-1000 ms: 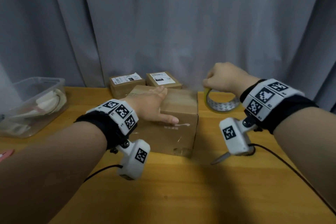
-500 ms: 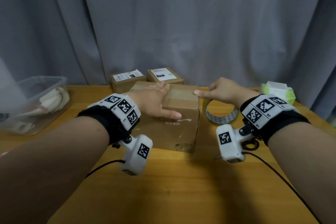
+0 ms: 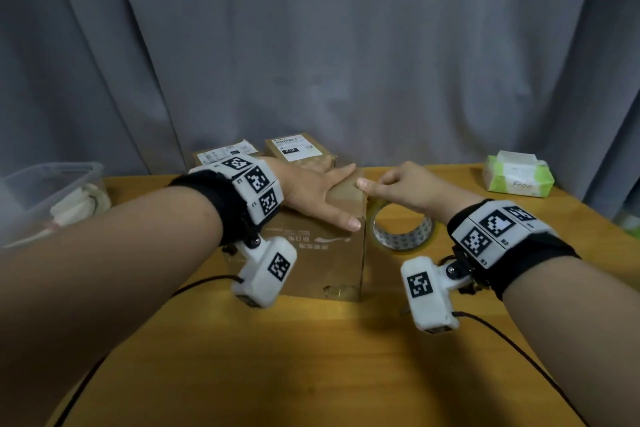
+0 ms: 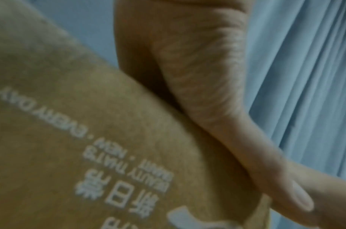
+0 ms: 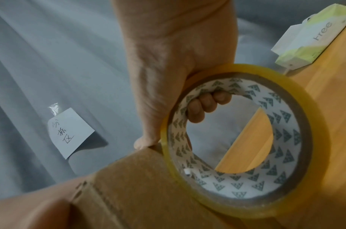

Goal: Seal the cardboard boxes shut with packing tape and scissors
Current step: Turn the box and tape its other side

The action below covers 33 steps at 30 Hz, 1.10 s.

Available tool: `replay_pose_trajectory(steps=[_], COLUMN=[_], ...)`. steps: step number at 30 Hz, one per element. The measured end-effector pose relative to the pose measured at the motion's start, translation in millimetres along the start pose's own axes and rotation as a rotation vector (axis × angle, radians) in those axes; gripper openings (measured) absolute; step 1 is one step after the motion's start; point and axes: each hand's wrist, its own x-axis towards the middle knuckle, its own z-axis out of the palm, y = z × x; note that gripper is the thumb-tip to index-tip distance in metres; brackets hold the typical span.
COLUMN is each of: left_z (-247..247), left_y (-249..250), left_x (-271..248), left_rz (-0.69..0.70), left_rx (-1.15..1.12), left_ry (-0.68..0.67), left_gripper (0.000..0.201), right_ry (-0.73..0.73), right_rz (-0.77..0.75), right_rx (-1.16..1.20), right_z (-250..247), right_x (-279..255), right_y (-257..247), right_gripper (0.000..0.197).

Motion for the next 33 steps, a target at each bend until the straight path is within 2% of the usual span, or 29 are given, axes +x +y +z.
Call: replay_pose_trajectory(steps=[3,6,11,14,16,18,20,22,24,26,28,31,33], left_z=[1,4,16,17,11,4,5,17,36,57,71,73,65], left_y=[1,-3,0,2,-1,-6,-12,-14,-18,-26,-39,-63,-74], left_x=[9,13,3,-5,-12,-20,-25,-26,-22,-21,-26,-36,-41], left_rz=[0.021,0.007,0.033,0.041,0.068,0.122,0.187,0.229,0.265,0.291,0.297,0.228,0.183], left_rx=[0.012,-0.035,-0.091,-0.111,-0.229,-0.435,-0.676,-0.878,-1.036,-1.136,-1.123,-0.975,-0.841], left_ry=[0.009,0.044,0.248,0.332,0.464,0.569,0.616,0.658,0.730,0.793,0.797,0.665,0.626], left_gripper=[0.123,0.120,0.113,0.114,0.116,0.116,0.111,0.104,0.098,0.095,0.099,0.115,0.115], right_ry=[0.002,0.082,0.355,0.429,0.471,0.510,0.485,0.398,0.293,0.203,0.163,0.208,0.219], right_rz=[-0.033,-0.088,-0.084,-0.091,-0.132,-0.209,-0.263,-0.277,-0.286,-0.294,-0.287,-0.289,-0.281], right_rx=[0.049,0.087,0.254,0.154,0.095,0.151,0.200,0.142,0.076,0.060,0.081,0.088,0.002], right_z=[-1,5,3,-9,-28,-53,-74,-85,-84,-72,-54,-28,-13], right_x=[1,0,-4,-6,-5,-3,2,7,10,11,15,24,30], right_y=[3,5,17,8,-16,-47,-81,-112,-135,-147,-150,-156,-168], right_gripper=[0.063,0.051,0.038,0.032,0.034,0.037,0.037,0.029,0.019,0.017,0.026,0.041,0.047])
